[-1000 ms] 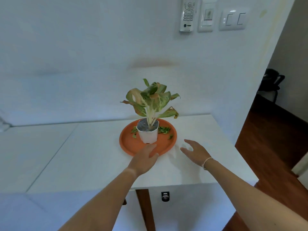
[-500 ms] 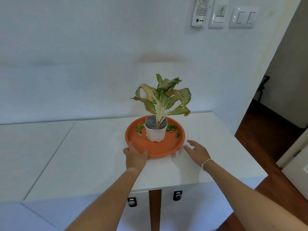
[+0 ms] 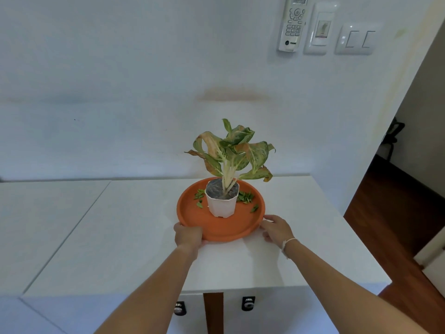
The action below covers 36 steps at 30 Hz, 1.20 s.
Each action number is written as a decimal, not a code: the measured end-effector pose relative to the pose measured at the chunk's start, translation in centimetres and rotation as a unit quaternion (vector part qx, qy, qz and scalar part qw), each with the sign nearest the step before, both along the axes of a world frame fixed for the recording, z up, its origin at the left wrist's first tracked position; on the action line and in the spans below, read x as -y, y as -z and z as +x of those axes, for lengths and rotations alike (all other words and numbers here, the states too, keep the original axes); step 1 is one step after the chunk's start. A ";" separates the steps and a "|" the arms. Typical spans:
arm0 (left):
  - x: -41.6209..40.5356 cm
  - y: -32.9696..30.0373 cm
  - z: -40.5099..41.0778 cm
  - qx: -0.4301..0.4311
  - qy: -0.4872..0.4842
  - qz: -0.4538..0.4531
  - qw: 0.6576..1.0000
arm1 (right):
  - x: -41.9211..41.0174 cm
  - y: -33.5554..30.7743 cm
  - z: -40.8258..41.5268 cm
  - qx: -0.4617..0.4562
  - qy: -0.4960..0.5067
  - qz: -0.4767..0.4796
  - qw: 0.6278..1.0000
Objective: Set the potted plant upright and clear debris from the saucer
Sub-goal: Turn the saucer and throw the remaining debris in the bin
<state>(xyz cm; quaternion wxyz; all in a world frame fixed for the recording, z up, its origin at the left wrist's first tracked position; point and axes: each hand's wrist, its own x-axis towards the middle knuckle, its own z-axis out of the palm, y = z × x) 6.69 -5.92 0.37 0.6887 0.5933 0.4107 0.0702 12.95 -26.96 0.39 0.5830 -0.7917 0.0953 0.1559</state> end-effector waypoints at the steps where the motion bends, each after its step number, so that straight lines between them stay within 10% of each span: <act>1: 0.0 0.0 0.1 0.000 -0.007 -0.012 1.000 | -0.4 0.1 0.0 -0.012 0.010 0.025 1.000; 36: 1.9 1.0 0.2 0.074 -0.063 -0.110 0.989 | -5.6 0.1 -1.7 -0.154 0.132 0.298 0.933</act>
